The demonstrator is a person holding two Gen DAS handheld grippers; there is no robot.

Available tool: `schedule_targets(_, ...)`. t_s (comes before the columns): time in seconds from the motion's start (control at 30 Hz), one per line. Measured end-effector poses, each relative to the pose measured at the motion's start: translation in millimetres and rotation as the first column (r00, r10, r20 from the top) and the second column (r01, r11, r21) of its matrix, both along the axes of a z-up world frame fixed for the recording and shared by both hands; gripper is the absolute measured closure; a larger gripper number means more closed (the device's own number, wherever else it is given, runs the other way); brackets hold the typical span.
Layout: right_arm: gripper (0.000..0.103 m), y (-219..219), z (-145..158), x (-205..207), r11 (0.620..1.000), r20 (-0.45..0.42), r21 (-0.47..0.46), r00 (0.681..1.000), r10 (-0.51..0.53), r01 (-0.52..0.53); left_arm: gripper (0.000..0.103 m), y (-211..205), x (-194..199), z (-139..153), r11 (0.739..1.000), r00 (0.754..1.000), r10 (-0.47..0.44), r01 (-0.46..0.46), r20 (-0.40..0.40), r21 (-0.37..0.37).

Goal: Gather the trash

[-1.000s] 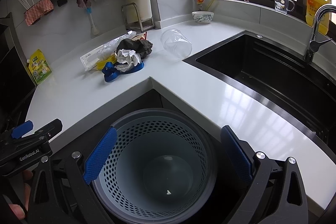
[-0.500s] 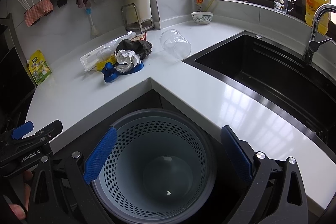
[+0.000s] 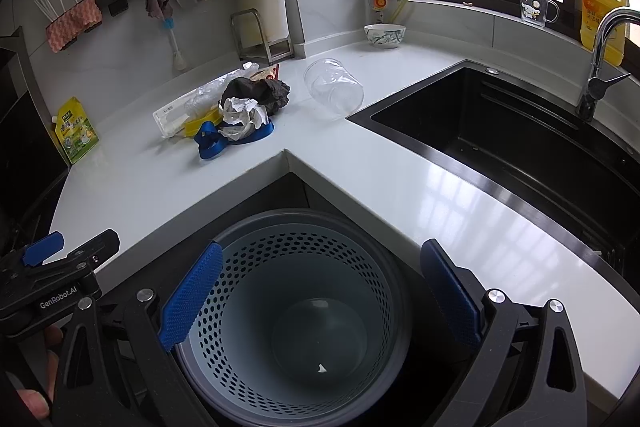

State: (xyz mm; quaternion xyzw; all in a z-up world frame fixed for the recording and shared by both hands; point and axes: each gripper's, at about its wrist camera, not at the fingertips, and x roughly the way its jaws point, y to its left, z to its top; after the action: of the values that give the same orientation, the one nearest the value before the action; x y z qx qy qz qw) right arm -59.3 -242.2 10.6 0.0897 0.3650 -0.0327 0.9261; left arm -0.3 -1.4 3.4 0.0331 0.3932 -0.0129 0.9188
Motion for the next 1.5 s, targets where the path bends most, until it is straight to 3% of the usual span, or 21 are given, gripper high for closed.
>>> schedule_targets(1.5,0.009,1,-5,8,0.999,0.005,0.007,0.999,0.033,-0.033,0.006,4,4,4,1.000,1.000,0.016,-0.016,0.010,-0.009)
